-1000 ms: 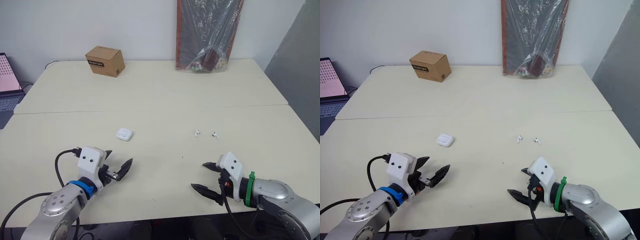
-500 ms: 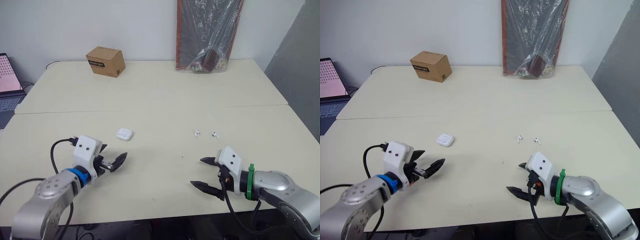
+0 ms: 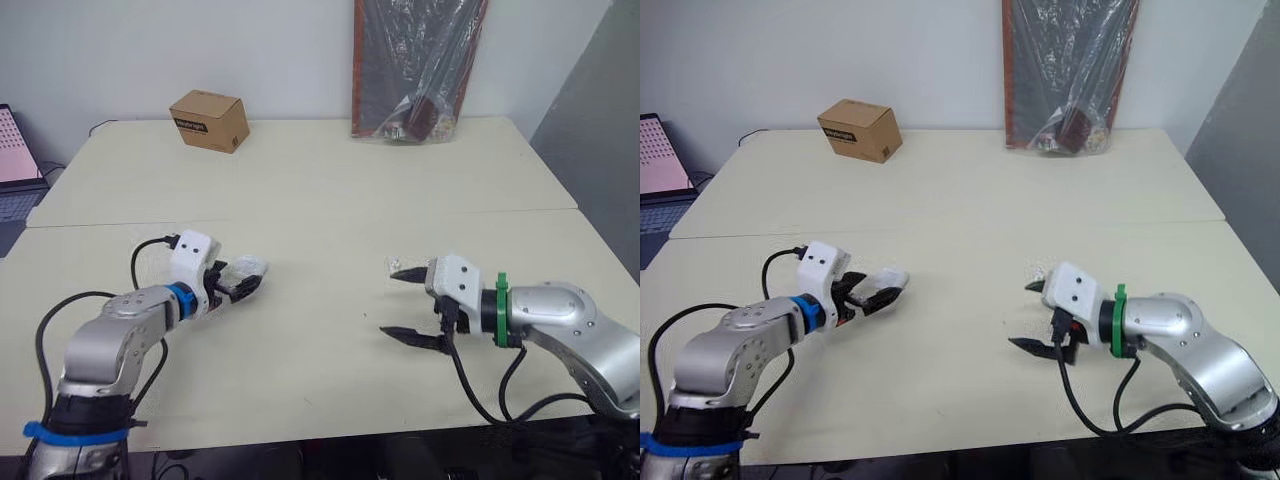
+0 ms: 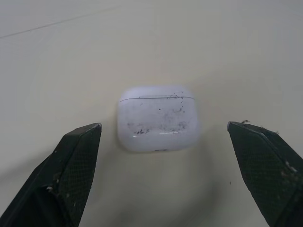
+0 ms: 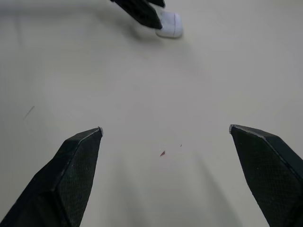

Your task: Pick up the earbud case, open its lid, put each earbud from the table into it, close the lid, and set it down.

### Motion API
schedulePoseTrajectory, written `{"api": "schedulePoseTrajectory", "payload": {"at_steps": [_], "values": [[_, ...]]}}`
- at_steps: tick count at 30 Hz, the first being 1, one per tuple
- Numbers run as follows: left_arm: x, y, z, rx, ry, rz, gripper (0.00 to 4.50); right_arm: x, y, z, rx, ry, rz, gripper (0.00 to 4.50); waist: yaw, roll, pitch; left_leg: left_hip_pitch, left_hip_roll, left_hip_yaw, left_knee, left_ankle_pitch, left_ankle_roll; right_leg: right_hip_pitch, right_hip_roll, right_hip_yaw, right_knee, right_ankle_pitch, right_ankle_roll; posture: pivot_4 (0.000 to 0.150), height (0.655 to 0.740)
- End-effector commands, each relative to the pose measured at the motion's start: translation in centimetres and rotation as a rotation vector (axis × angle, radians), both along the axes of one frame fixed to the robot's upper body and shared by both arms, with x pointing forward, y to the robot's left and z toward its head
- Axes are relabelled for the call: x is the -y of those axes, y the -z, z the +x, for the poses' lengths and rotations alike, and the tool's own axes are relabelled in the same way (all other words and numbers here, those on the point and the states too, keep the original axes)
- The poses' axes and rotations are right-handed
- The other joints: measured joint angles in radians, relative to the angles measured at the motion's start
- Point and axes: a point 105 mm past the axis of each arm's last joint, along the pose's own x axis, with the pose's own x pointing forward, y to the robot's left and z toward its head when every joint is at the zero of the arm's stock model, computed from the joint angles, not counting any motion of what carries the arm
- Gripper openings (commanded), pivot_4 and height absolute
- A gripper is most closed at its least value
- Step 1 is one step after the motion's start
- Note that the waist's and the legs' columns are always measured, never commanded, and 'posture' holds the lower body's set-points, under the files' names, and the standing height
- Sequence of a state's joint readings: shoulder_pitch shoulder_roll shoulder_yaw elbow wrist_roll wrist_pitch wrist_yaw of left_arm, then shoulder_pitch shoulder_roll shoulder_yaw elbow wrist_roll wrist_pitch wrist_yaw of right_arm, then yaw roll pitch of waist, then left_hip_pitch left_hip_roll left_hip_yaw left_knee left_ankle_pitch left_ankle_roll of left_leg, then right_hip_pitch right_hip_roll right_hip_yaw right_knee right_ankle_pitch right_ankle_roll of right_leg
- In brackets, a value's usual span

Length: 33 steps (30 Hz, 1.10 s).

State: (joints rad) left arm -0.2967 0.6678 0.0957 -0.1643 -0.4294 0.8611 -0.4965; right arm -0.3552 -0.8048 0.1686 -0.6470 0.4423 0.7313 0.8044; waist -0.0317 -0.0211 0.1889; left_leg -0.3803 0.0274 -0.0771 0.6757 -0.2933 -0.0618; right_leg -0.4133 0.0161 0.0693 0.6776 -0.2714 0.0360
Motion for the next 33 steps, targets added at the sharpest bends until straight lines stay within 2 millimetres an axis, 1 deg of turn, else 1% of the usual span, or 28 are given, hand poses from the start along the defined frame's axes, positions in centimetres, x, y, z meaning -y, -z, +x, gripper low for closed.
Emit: {"api": "schedulePoseTrajectory", "payload": {"at_steps": [1, 2, 10, 18, 21, 24, 25, 33], "values": [[0.8, 0.2, 0.7, -0.014, 0.024, 0.043, 4.47, -0.5, -0.9, 0.0, 0.044, -0.033, -0.005, 4.5, 0.0, 0.0, 0.0, 0.0, 0.0, 0.0, 0.0, 0.0, 0.0, 0.0, 0.0, 0.0, 0.0, 0.001, -0.001, 0.15, 0.74], [0.8, 0.3, 0.9, -0.021, 0.02, 0.048, 4.47, -0.6, -1.0, 0.1, 0.048, -0.037, -0.009, 4.5, 0.0, 0.0, 0.0, 0.0, 0.0, 0.0, 0.0, 0.0, 0.0, 0.0, 0.0, 0.0, 0.0, 0.002, -0.004, 0.15, 0.74], [0.7, 1.1, 1.2, -0.042, 0.002, 0.057, 4.47, -0.7, -1.6, 0.4, 0.059, -0.043, -0.013, 4.5, 0.0, 0.0, 0.0, 0.0, 0.0, -0.001, 0.0, 0.0, 0.0, -0.001, 0.0, -0.001, 0.001, 0.003, -0.004, 0.15, 0.74], [1.2, 1.5, 1.1, -0.046, 0.046, 0.08, 4.47, -0.7, -1.5, 0.3, 0.046, -0.04, -0.014, 4.5, 0.0, 0.0, 0.0, 0.0, 0.0, -0.001, 0.0, 0.0, 0.0, 0.0, 0.0, -0.001, 0.001, 0.003, -0.004, 0.15, 0.74], [1.4, 1.6, 1.1, -0.048, 0.058, 0.076, 3.9, -0.8, -1.7, 0.3, 0.042, -0.034, 0.001, 4.5, 0.0, 0.0, 0.0, 0.0, 0.0, -0.001, 0.0, 0.0, 0.0, 0.0, 0.0, -0.001, 0.002, 0.003, -0.004, 0.15, 0.74], [1.5, 1.6, 1.1, -0.047, 0.061, 0.075, 2.96, -0.8, -1.8, 0.3, 0.037, -0.032, 0.013, 4.5, 0.0, 0.0, 0.0, 0.0, 0.0, -0.001, 0.0, 0.0, 0.0, 0.0, 0.0, -0.001, 0.001, 0.003, -0.004, 0.15, 0.74], [1.5, 1.6, 1.1, -0.047, 0.062, 0.074, 2.77, -0.9, -1.8, 0.2, 0.036, -0.031, 0.016, 4.5, 0.0, 0.0, 0.0, 0.0, 0.0, -0.001, 0.0, 0.0, 0.0, 0.0, -0.001, -0.001, 0.001, 0.003, -0.004, 0.15, 0.74], [1.4, 1.6, 1.2, -0.034, 0.061, 0.094, 2.76, -0.7, -1.8, 0.2, 0.023, -0.021, 0.024, 4.5, 0.0, 0.0, 0.0, 0.0, -0.001, -0.001, 0.0, 0.0, 0.0, 0.0, -0.001, -0.001, 0.002, 0.003, -0.004, 0.15, 0.74]]}}
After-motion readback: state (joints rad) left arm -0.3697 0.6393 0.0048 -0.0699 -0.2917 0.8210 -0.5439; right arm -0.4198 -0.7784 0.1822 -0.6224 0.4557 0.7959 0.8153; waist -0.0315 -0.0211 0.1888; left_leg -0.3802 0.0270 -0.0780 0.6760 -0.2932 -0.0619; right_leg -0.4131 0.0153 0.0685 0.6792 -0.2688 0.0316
